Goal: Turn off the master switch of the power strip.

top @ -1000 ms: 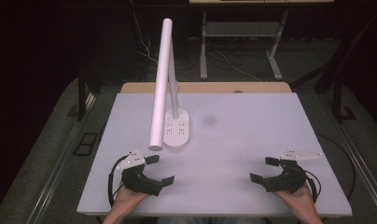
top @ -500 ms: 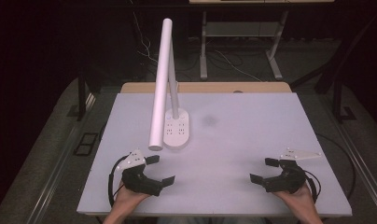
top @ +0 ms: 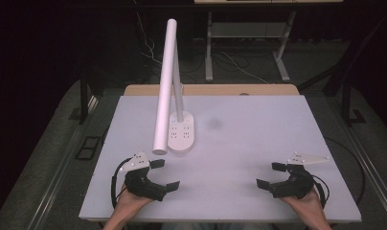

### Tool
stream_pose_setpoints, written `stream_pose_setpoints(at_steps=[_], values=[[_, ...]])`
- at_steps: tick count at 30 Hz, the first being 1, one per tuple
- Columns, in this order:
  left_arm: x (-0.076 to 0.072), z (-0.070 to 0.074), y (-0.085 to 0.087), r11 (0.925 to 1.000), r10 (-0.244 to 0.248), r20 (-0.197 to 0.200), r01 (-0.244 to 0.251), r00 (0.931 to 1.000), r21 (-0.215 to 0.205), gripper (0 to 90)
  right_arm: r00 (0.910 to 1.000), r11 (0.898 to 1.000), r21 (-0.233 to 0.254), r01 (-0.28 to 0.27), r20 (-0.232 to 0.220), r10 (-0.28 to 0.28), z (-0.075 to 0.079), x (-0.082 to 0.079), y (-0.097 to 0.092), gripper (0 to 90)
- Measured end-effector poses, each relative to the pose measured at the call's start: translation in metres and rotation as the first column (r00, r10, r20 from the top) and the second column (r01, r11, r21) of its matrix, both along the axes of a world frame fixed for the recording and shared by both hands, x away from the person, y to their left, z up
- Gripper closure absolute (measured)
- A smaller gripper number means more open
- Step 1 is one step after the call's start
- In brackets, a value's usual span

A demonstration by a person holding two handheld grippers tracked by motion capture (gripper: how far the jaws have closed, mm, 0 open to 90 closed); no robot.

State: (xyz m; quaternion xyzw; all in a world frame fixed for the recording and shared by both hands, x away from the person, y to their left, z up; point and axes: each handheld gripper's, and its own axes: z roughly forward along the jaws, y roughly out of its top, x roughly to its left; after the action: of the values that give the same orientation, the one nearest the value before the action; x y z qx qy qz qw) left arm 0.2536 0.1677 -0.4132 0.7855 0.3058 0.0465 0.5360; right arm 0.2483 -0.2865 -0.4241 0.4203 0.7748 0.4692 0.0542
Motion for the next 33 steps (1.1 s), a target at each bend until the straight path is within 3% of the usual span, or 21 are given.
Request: stream_pose_setpoints(at_steps=[3, 16, 33], values=[[0.001, 0.001, 0.0, 1.0, -0.01, -0.02, 0.01, 0.9998, -0.002, 0.0, 1.0, 1.0, 0.0, 0.0, 0.004, 0.0, 0.0, 0.0, 0.0, 0.0], [0.007, 0.011, -0.001, 0.999, -0.029, -0.038, 0.03, 0.9988, 0.032, 0.0, 0.9999, 1.0, 0.004, 0.009, 0.01, -0.009, 0.0, -0.001, -0.002, 0.0], [0.022, 0.028, 0.005, 0.9972, -0.03, -0.038, 0.033, 0.9988, 0.067, 0.8, 0.9999, 1.0, 0.002, 0.013, 0.009, -0.013, 0.001, -0.002, -0.003, 0.0]])
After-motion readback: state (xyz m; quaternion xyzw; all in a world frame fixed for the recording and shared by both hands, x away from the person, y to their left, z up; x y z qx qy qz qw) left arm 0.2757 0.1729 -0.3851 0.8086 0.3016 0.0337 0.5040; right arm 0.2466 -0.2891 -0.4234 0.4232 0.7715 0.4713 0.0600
